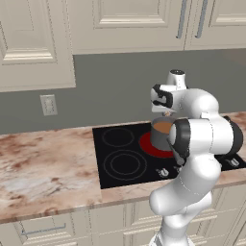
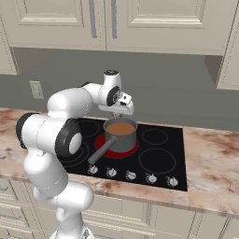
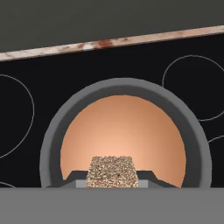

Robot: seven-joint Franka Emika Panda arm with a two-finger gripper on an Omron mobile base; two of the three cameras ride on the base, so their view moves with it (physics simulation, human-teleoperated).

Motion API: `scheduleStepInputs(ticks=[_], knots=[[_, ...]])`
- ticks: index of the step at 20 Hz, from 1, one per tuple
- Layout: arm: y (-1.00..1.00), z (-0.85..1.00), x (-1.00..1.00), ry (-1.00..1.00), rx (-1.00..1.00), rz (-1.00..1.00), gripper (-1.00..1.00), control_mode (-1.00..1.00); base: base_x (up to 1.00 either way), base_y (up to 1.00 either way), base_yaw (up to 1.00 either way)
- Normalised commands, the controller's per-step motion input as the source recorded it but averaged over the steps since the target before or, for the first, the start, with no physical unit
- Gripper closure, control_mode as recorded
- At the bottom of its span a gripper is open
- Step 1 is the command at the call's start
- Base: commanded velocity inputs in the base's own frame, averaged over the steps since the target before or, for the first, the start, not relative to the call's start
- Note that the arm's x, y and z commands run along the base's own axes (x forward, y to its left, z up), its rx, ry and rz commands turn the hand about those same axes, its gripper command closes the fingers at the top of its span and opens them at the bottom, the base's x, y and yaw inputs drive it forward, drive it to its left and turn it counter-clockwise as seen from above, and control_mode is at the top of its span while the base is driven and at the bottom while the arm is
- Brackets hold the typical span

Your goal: Pick up the sugar cube(s) and place them in the saucepan with hot chocolate.

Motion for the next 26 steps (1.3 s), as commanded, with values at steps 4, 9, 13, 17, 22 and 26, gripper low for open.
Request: scheduleStepInputs(ticks=[4, 9, 13, 17, 22, 26], knots=[[-0.06, -0.24, 0.01, 0.0, 0.0, -0.01, 1.0, -1.0, 0.0, 0.0, 0.0], [-0.36, -0.04, 0.0, 0.0, 0.03, -0.02, 1.0, -1.0, 0.0, 0.0, 0.0], [-0.17, 0.0, 0.0, 0.0, 0.01, -0.01, 1.0, -1.0, 0.0, 0.0, 0.0], [0.09, -0.04, 0.0, 0.0, 0.0, 0.0, 1.0, -1.0, 0.0, 0.0, 0.0], [0.05, -0.3, 0.03, 0.01, 0.0, 0.0, 1.0, -1.0, 0.0, 0.0, 0.0], [0.0, -0.18, 0.0, 0.0, 0.0, 0.0, 1.0, -1.0, 0.0, 0.0, 0.0]])
